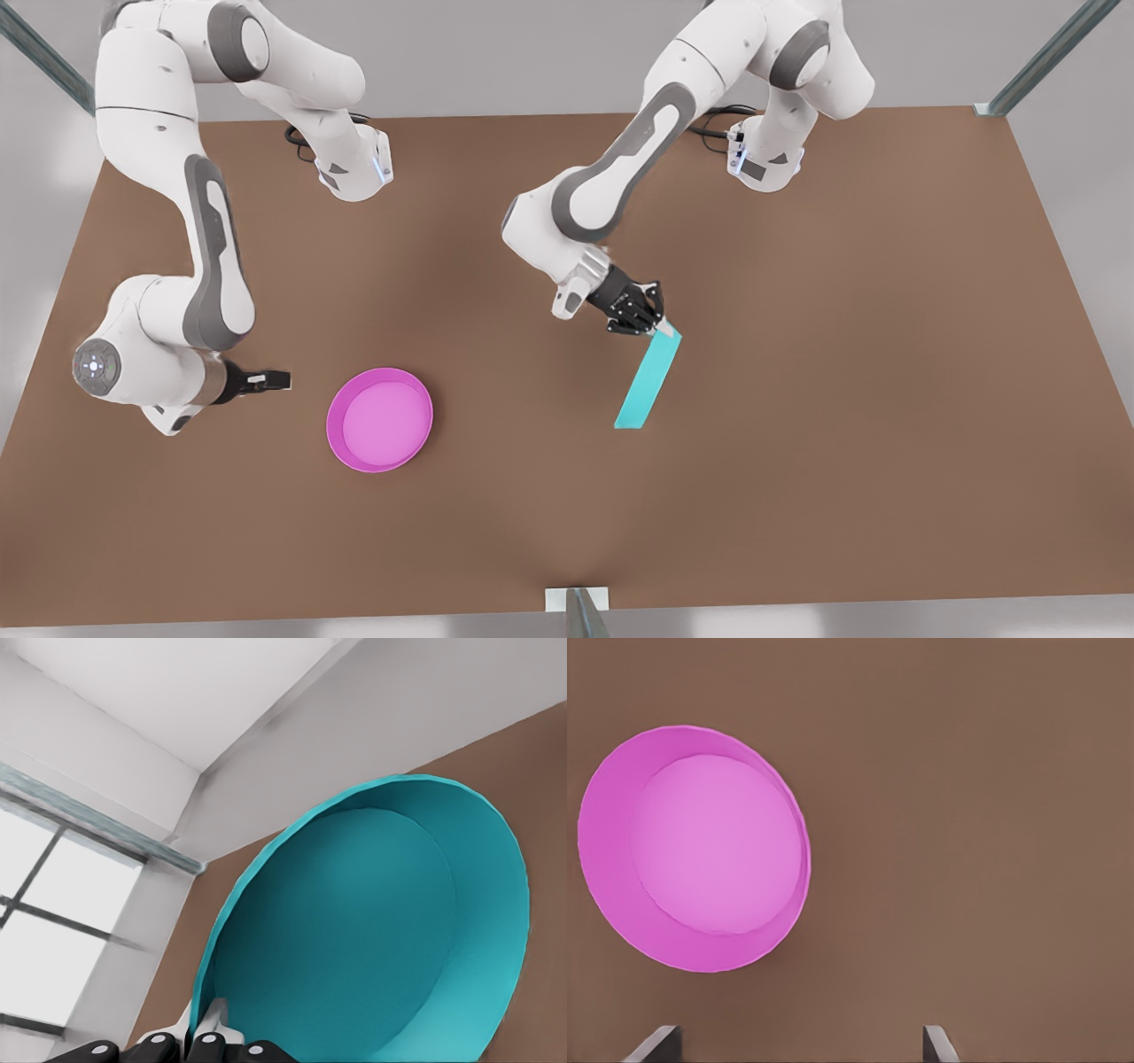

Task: Flip the blue plate over with the left arm, and stack the pink plate on top of the blue plate with the right arm

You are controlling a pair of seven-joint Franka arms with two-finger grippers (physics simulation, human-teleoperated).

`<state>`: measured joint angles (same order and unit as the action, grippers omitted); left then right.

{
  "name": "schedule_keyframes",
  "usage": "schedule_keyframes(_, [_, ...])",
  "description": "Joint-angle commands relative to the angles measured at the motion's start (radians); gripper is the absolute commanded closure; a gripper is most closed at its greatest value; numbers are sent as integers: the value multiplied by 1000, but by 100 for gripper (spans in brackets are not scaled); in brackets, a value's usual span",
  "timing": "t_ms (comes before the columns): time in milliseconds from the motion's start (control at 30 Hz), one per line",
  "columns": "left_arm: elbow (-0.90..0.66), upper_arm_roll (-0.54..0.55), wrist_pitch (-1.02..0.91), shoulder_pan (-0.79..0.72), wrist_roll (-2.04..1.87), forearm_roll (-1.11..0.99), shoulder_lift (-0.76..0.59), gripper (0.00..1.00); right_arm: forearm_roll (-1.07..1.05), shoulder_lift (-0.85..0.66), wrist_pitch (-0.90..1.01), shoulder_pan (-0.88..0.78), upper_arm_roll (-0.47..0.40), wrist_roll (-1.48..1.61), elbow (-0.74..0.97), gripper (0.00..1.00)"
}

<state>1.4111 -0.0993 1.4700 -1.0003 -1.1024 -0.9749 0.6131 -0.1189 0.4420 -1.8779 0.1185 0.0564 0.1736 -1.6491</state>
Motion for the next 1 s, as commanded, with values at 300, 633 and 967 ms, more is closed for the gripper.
schedule_keyframes(300, [-86, -5, -154, -210, 9, -501, 260, 79, -173, 167, -253, 13, -1, 81, 11, 0])
schedule_keyframes(633, [-228, 1, -208, -271, 1, -553, 542, 79, -203, 235, -239, 4, -1, 116, 3, 0])
schedule_keyframes(967, [-250, 23, -214, -278, -7, -527, 594, 79, -200, 265, -247, -16, -1, 141, 2, 0])
